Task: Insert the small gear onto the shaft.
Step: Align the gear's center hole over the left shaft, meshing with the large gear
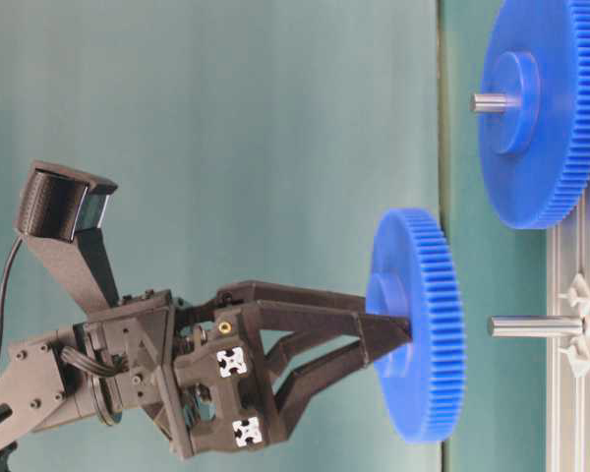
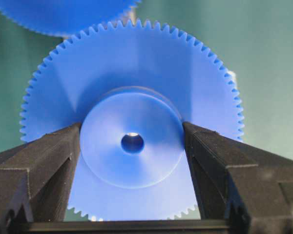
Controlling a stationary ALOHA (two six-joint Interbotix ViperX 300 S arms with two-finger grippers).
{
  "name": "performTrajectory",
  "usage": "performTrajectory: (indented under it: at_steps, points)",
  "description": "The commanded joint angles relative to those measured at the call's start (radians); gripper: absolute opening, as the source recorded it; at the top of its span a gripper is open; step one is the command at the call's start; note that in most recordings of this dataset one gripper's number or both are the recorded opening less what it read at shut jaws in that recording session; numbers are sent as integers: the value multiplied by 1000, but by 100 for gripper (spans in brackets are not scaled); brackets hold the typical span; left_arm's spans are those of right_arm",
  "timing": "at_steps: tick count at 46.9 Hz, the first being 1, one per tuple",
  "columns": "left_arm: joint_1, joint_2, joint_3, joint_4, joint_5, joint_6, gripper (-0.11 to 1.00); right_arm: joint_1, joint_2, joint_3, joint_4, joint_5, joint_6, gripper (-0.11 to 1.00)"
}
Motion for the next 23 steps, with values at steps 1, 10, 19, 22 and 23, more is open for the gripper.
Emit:
performTrajectory:
  at_steps: [1, 10, 19, 22, 23]
  points:
    - [8, -37, -28, 5, -5, 9, 69, 2, -3, -8, 0, -5, 3, 2]
    - [12, -32, -25, 3, -5, 18, 69, 2, -3, -8, 0, -5, 3, 2]
    - [14, -26, -25, 5, -3, 18, 69, 2, -3, -8, 0, -5, 5, 2]
    - [12, -25, -23, 3, -5, 18, 69, 2, -3, -8, 2, -5, 5, 2]
    - [12, -23, -23, 5, -6, 18, 69, 2, -3, -8, 0, -5, 3, 2]
